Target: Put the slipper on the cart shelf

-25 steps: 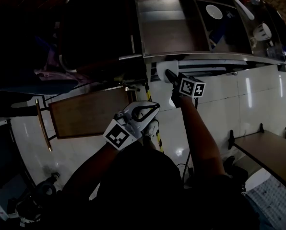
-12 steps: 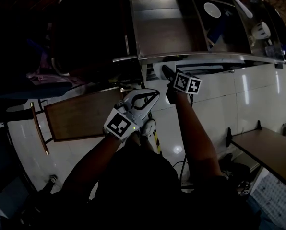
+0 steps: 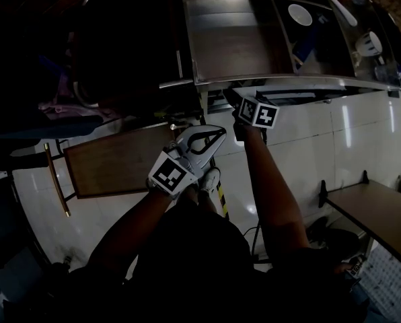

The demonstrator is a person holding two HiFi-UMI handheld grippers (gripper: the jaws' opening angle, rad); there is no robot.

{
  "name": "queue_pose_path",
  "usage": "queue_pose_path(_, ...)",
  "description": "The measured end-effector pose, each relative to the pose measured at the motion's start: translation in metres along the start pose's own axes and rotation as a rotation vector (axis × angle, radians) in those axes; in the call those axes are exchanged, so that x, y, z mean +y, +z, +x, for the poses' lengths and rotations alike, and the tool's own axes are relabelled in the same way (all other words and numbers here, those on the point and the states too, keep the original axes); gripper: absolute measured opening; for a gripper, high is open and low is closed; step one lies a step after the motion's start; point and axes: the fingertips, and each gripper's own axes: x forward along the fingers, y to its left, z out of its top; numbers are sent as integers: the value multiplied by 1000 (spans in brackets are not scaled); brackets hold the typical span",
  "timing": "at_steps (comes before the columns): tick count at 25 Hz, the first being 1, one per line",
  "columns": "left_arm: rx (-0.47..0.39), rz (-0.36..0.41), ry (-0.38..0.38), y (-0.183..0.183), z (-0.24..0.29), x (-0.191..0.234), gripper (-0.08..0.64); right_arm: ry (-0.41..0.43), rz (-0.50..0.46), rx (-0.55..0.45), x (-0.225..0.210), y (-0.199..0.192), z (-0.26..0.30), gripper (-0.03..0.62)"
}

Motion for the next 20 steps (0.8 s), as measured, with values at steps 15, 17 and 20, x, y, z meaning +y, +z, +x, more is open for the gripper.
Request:
queue_pose_path(15, 3, -8, 30, -1, -13, 6, 6, -176, -368, 29, 7, 9, -3, 543)
queue_pose_path(17, 5, -8, 36, 1, -13, 6, 6, -158, -383, 11, 12, 13, -10, 543)
queue_pose_path(20, 6, 8, 37, 1, -14, 4, 6, -109, -394, -39, 28, 20, -31, 541)
